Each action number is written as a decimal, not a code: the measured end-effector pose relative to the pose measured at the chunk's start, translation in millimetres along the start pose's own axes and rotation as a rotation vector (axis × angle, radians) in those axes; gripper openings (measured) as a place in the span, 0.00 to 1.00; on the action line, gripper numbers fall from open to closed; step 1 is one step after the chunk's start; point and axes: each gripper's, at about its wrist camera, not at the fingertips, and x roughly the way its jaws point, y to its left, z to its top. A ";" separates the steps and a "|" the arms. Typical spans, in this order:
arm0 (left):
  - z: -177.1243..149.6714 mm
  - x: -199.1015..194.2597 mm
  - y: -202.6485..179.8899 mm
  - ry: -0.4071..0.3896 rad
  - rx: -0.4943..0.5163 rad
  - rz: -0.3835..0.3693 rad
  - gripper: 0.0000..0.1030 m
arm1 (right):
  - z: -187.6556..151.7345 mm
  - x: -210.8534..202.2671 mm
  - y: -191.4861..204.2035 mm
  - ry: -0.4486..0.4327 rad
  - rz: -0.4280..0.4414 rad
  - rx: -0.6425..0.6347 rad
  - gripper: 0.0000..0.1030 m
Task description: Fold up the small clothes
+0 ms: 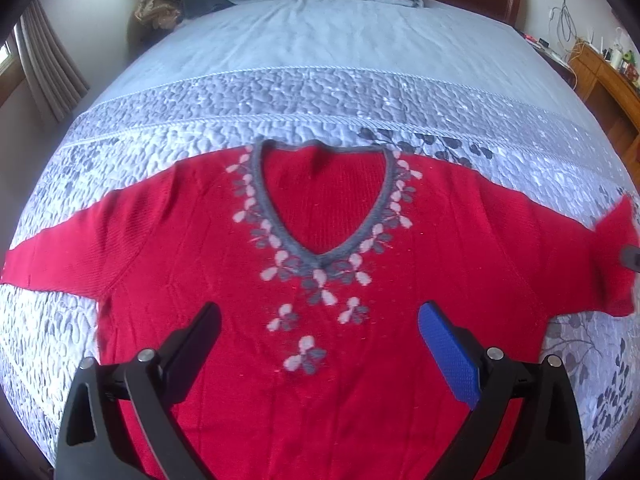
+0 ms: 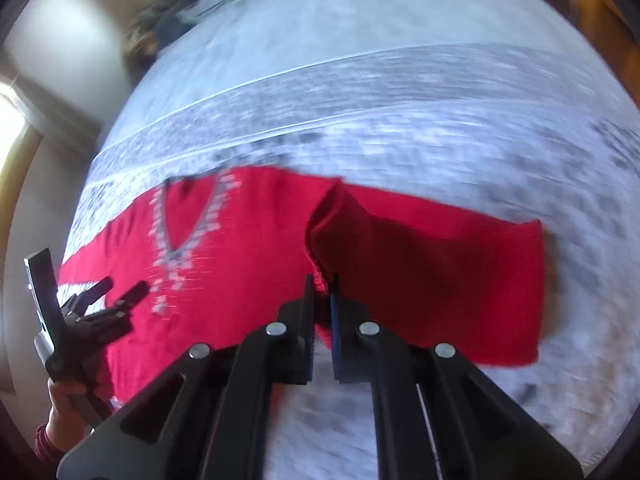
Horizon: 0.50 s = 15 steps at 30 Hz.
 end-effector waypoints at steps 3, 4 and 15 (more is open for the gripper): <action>0.0 -1.3 11.9 0.003 -0.018 -0.022 0.96 | 5.7 31.7 40.5 0.043 0.009 -0.042 0.09; -0.1 -1.4 14.0 0.005 -0.020 -0.028 0.96 | 5.8 40.9 49.6 0.059 -0.011 -0.049 0.17; -3.1 10.2 -32.7 0.102 0.017 -0.289 0.94 | -80.5 -16.9 -16.0 -0.061 -0.094 0.032 0.27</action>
